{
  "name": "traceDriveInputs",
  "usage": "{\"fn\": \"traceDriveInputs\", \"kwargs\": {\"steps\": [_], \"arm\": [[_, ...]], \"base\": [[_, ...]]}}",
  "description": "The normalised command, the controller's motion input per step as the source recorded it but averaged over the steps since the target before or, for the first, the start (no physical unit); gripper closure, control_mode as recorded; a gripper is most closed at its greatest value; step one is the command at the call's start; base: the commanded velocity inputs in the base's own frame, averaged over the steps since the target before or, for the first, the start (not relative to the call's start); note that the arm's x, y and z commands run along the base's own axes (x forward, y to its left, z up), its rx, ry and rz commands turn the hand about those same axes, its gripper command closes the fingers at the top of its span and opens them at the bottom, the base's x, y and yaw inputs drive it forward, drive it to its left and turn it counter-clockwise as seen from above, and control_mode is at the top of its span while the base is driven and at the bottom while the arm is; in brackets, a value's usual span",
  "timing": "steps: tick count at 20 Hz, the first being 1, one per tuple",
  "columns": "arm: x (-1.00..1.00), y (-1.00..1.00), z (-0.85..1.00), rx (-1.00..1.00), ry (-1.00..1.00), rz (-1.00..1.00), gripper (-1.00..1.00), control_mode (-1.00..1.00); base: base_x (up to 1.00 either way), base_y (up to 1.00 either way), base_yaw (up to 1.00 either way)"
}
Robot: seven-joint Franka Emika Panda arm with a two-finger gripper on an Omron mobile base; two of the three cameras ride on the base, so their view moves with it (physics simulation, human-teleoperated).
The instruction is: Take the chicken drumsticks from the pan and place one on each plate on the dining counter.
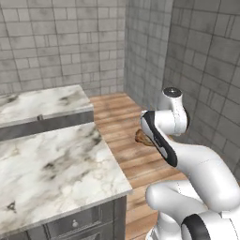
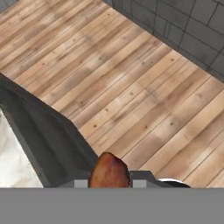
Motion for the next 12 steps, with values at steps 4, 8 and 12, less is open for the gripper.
{"fn": "traceDriveInputs", "kwargs": {"steps": [4,8,12], "arm": [[0.00,0.00,0.00,0.00,0.00,0.00,1.00,1.00],[0.00,0.00,0.00,0.00,0.00,0.00,1.00,1.00],[0.00,0.00,0.00,0.00,0.00,0.00,1.00,1.00]], "base": [[0.52,-0.99,0.00],[0.84,-0.72,0.04],[1.00,-0.23,0.21]]}}
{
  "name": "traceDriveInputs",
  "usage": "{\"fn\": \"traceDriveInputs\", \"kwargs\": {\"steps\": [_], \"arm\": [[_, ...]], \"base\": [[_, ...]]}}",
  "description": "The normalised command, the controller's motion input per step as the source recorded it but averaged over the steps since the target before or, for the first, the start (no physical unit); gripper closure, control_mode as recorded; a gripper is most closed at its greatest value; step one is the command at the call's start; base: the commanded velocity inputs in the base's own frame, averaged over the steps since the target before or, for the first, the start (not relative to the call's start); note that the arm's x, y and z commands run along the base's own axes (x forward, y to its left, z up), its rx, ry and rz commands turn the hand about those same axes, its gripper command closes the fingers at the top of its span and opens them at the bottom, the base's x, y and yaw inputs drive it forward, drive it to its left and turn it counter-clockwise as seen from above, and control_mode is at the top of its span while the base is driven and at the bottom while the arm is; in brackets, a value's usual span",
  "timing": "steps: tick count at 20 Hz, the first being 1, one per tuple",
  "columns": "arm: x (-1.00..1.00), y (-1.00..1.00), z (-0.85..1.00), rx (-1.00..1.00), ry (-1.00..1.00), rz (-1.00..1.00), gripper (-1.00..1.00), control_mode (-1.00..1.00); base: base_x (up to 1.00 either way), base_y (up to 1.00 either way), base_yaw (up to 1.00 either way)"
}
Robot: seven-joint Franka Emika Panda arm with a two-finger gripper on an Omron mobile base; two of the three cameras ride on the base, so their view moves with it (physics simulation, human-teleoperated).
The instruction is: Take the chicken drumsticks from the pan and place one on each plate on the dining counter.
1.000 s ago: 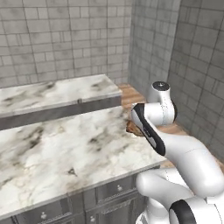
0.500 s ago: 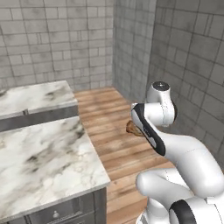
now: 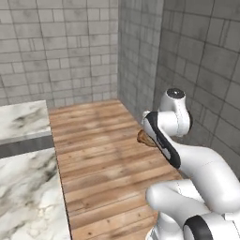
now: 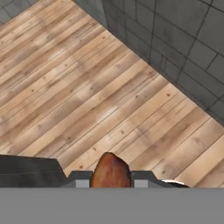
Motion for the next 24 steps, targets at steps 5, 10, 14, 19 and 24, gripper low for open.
{"fn": "traceDriveInputs", "kwargs": {"steps": [5,10,14,19,24], "arm": [[0.00,0.00,0.00,0.00,0.00,0.00,1.00,1.00],[0.00,0.00,0.00,0.00,0.00,0.00,1.00,1.00],[0.00,0.00,0.00,0.00,0.00,0.00,1.00,1.00],[0.00,0.00,0.00,0.00,0.00,0.00,1.00,1.00],[0.00,0.00,0.00,0.00,0.00,0.00,1.00,1.00]], "base": [[1.00,-0.06,0.29],[1.00,0.00,0.26],[1.00,0.00,0.22],[1.00,-0.03,0.18],[1.00,-0.01,0.21]]}}
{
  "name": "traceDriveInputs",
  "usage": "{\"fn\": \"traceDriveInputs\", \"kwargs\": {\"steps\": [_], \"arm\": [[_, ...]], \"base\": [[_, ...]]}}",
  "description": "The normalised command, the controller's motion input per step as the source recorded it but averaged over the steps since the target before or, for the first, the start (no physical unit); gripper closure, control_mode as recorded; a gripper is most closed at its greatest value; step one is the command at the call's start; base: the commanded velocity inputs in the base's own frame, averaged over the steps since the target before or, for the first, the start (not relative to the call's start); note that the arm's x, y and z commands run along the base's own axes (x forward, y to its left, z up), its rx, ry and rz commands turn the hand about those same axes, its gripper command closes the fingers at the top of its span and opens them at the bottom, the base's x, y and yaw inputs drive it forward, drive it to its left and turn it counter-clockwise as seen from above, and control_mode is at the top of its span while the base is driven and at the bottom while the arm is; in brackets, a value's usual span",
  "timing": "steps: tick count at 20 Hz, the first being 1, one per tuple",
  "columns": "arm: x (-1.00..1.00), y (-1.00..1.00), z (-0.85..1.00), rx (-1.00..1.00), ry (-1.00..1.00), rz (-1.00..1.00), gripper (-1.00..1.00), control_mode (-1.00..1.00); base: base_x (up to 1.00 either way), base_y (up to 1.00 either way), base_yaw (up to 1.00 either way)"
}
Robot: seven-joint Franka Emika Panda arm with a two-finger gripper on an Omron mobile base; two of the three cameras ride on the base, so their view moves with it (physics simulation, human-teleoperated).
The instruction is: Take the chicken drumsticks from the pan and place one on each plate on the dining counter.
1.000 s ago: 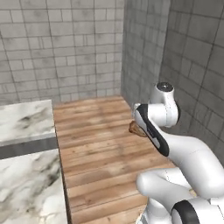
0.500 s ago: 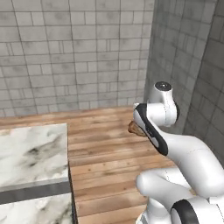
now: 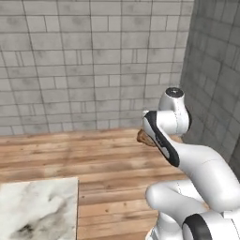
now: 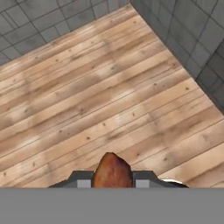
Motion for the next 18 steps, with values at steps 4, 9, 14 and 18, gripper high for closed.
{"fn": "traceDriveInputs", "kwargs": {"steps": [4,9,14,18], "arm": [[0.00,0.00,0.00,0.00,0.00,0.00,1.00,1.00],[0.00,0.00,0.00,0.00,0.00,0.00,1.00,1.00],[0.00,0.00,0.00,0.00,0.00,0.00,1.00,1.00],[0.00,0.00,0.00,0.00,0.00,0.00,1.00,1.00]], "base": [[1.00,0.00,0.28],[1.00,0.00,0.42],[1.00,0.00,0.52],[0.98,0.00,0.60]]}}
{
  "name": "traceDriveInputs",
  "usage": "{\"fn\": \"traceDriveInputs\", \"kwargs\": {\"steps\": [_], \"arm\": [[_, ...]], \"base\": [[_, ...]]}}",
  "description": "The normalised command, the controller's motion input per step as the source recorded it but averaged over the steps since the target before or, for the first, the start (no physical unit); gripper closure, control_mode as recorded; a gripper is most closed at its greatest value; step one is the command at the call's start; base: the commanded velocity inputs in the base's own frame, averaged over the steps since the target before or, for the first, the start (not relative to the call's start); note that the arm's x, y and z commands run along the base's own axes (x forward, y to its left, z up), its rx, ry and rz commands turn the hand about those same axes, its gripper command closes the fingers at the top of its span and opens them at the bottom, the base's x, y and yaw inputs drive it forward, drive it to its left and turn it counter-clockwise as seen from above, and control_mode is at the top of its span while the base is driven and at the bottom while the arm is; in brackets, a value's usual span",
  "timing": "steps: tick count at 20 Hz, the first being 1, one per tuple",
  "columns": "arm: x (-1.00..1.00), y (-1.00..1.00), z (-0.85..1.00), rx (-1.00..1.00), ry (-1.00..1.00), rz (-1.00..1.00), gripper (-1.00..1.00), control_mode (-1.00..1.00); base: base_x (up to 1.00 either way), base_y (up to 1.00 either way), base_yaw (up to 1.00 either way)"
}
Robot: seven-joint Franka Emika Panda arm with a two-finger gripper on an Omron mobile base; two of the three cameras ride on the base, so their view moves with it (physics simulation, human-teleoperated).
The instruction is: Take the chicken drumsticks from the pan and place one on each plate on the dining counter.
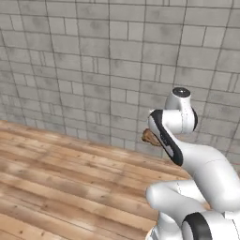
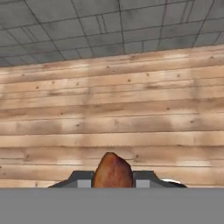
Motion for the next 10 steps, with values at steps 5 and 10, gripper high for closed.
{"fn": "traceDriveInputs", "kwargs": {"steps": [5,10], "arm": [[0.00,0.00,0.00,0.00,0.00,0.00,1.00,1.00],[0.00,0.00,0.00,0.00,0.00,0.00,1.00,1.00]], "base": [[0.89,-0.02,0.71],[0.86,0.00,0.74]]}}
